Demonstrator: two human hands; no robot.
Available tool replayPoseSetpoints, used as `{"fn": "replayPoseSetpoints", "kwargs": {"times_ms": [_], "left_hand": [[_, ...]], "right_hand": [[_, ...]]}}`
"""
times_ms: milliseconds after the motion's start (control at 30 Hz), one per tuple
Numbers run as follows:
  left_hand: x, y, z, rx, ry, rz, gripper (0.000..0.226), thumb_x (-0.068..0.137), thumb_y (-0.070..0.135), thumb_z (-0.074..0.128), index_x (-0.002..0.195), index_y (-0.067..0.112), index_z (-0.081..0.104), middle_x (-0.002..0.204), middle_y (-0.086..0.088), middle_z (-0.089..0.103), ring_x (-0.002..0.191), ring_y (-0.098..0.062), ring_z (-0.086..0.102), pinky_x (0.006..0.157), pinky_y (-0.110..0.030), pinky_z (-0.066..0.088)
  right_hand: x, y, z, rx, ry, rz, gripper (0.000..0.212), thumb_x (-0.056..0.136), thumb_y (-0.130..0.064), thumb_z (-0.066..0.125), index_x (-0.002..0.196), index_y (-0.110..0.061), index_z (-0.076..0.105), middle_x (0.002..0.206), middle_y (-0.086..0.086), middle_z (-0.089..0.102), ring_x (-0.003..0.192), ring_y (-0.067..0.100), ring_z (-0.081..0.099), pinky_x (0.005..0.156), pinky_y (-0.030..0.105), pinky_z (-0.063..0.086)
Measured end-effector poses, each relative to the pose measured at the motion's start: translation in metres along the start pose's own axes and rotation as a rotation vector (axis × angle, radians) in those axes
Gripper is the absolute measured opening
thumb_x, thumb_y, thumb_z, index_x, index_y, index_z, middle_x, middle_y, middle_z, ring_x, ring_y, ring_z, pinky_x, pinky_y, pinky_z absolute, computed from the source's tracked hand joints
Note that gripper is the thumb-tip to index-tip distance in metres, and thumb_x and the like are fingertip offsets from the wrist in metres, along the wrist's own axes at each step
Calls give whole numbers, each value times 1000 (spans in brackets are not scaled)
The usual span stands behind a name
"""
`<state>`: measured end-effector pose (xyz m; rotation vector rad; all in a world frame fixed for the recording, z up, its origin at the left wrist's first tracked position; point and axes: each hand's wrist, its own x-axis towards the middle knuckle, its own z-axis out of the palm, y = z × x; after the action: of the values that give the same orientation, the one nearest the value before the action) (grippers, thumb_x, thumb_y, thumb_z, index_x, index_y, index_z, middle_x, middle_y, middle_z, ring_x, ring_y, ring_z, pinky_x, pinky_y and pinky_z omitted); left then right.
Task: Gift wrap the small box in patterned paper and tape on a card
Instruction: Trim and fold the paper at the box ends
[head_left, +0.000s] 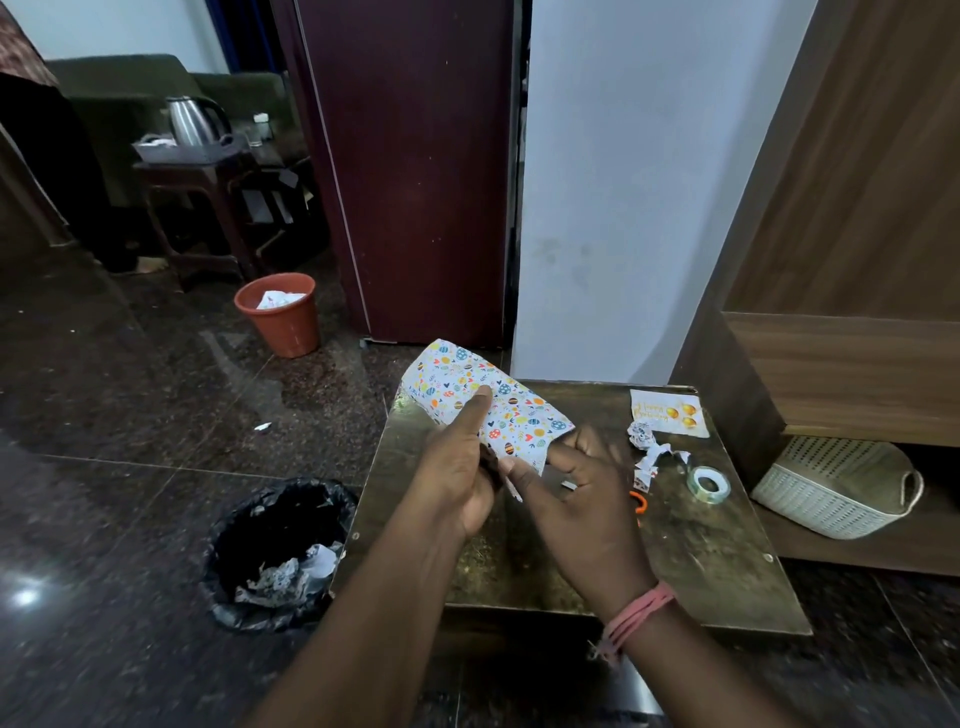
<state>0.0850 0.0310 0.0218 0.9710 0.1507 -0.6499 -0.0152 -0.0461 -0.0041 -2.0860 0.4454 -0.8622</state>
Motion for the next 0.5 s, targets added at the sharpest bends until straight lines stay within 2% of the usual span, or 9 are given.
{"fn": "replayPoseSetpoints", "kwargs": {"times_ms": [67,167,267,333,400,467,500], "left_hand": [[0,-1,1,-2,12,7,24,100,22,64,114,2,67,115,-21,75,98,-31,75,92,-49,57],[1,0,0,-17,40,1,22,102,21,62,112,2,66,114,-20,75,91,-29,75,82,-44,61],[4,1,-1,-21,63,-3,27,101,22,63,119,2,65,110,-18,76,90,-28,76,70,-39,62],[3,5,-3,-53,58,-27,31,102,25,62,122,1,64,113,-19,75,96,-29,74,77,-42,61],[3,12,-6,-94,31,-68,32,103,28,60,124,4,64,117,-19,74,104,-30,72,91,-50,57],[3,17,-10,-99,-8,-112,35,103,30,61,126,5,64,119,-19,74,113,-32,70,103,-56,51],[4,18,-12,-93,-30,-137,38,102,32,61,128,5,63,120,-19,74,116,-33,69,105,-57,49]], "right_hand": [[1,4,0,92,-15,25,53,82,-34,81,51,-30,39,74,-14,44,83,21,47,73,33,36],[1,5,-2,192,-87,-3,51,83,-33,79,51,-19,42,69,-14,46,79,22,48,71,34,37],[2,2,-7,217,-156,-50,40,85,-25,80,55,-15,55,67,-11,47,77,19,50,69,31,37],[6,1,-16,246,-174,-80,20,86,-20,80,67,-19,72,68,-8,55,75,15,54,70,29,41],[12,0,-29,323,-149,-68,8,88,-19,76,80,-21,78,72,-6,61,74,13,57,70,26,43],[20,3,-39,381,-93,-28,8,90,-16,75,92,-22,77,80,-6,64,76,14,56,72,26,45],[23,5,-42,383,-75,-5,14,89,-15,76,100,-24,75,85,-4,62,80,13,55,75,27,45]]}}
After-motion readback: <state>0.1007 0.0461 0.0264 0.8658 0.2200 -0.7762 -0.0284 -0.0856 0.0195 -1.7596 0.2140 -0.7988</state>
